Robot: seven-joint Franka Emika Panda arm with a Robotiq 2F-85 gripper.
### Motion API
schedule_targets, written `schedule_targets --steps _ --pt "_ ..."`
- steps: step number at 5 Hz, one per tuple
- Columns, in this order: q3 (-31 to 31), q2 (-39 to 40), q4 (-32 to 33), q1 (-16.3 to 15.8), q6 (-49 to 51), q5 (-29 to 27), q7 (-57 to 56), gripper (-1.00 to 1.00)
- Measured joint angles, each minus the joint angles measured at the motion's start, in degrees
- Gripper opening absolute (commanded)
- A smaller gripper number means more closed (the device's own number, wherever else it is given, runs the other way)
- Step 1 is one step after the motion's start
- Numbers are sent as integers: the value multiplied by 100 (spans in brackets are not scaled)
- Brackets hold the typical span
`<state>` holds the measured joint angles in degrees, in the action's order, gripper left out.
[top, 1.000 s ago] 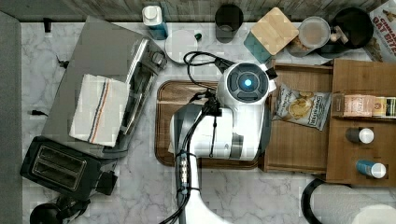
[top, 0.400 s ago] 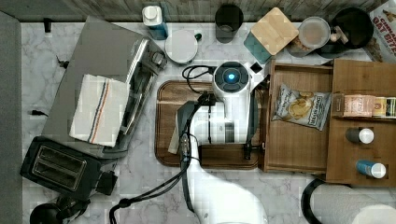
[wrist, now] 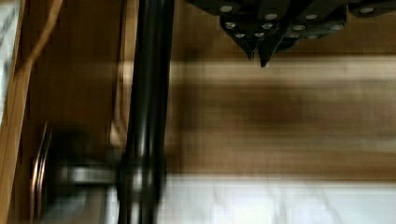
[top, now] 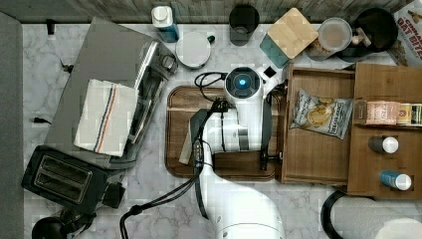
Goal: Close the drawer.
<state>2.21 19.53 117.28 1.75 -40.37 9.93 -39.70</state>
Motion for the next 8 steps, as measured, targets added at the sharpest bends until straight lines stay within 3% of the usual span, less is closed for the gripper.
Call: schedule_targets --steps 2,6,7,8 --pt "-26 243 -101 103 64 -621 -853 -100" --pt "7 259 -67 278 -406 -663 -1765 -100" --pt "-7 262 -157 571 -84 -816 -2392 -100" --pt "-133 369 -364 1087 78 -1273 -2828 -100"
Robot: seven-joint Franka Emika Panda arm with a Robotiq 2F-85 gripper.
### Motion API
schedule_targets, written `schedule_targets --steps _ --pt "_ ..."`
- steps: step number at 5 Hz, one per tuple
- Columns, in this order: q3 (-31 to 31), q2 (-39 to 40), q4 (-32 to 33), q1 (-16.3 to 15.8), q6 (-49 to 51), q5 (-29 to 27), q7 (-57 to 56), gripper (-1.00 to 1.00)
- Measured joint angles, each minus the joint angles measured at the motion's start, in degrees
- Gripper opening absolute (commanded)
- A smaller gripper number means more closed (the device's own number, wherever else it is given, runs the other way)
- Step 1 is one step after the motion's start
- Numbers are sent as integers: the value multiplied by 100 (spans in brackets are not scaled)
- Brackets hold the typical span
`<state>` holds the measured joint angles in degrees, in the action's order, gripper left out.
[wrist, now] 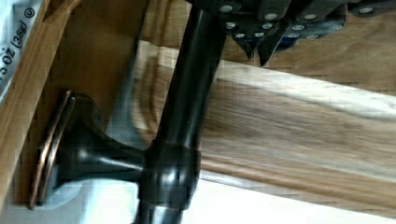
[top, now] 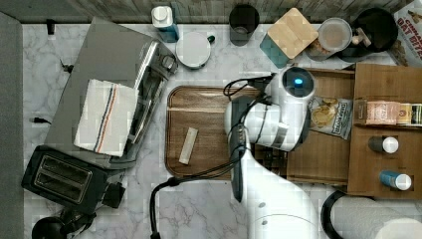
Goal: Close the drawer.
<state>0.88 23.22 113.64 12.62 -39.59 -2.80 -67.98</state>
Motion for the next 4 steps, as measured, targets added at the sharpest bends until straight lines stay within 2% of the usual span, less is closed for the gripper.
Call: schedule_targets --steps 3,4 --pt "337 590 -856 974 92 -40 -1046 -100" --pt "384 669 -934 1242 -148 -49 -1158 -100"
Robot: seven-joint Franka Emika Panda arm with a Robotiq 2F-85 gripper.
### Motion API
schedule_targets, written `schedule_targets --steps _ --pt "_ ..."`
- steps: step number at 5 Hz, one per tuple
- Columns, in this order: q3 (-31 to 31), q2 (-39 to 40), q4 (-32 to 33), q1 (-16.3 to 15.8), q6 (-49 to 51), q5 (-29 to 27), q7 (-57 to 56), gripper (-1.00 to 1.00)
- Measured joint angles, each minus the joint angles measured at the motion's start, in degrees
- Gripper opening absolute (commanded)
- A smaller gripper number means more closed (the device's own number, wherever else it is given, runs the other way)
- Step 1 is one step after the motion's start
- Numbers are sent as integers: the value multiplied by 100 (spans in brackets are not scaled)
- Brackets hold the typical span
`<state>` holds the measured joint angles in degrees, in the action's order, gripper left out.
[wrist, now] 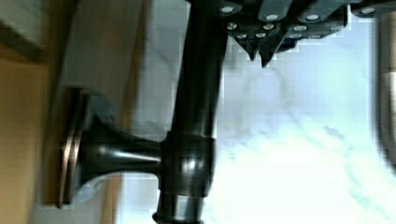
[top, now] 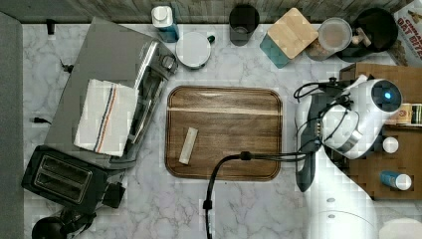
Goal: Close the drawer.
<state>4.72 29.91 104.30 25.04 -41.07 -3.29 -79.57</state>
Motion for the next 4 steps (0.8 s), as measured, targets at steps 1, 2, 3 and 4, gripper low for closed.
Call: schedule_targets --steps 1,2,3,4 --pt "-24 -8 -6 -22 50 212 67 -100" --pt "6 -11 -6 -80 53 308 67 -100" --pt "13 -11 -6 -81 53 308 67 -100" --pt "13 -25 -6 -74 98 318 67 -100"
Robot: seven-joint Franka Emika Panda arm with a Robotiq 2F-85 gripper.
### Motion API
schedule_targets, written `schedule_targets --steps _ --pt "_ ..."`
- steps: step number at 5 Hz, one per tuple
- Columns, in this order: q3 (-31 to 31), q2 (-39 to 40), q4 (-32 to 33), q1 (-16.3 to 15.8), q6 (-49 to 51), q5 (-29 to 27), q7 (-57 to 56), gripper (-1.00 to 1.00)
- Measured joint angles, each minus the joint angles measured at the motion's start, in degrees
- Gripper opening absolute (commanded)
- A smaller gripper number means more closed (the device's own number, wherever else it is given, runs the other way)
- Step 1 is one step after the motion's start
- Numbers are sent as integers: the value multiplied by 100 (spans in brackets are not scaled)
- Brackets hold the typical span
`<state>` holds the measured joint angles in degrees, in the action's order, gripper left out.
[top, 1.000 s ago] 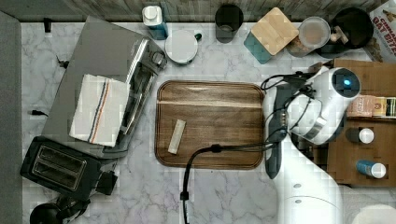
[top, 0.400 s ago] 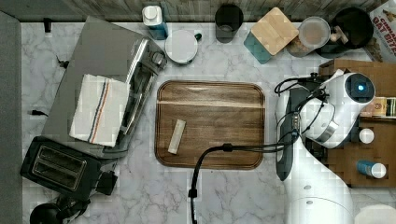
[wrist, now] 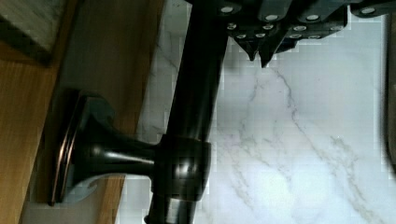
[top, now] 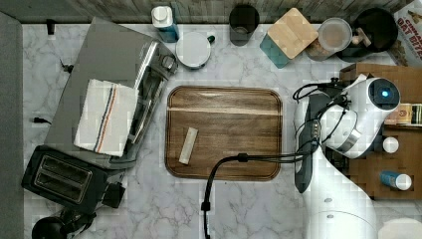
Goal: Close the drawer.
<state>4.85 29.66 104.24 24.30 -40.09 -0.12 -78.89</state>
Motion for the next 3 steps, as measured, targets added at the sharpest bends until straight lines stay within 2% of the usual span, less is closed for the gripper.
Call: schedule_targets --steps 3 --pt "150 -42 22 -137 25 -23 0 -100"
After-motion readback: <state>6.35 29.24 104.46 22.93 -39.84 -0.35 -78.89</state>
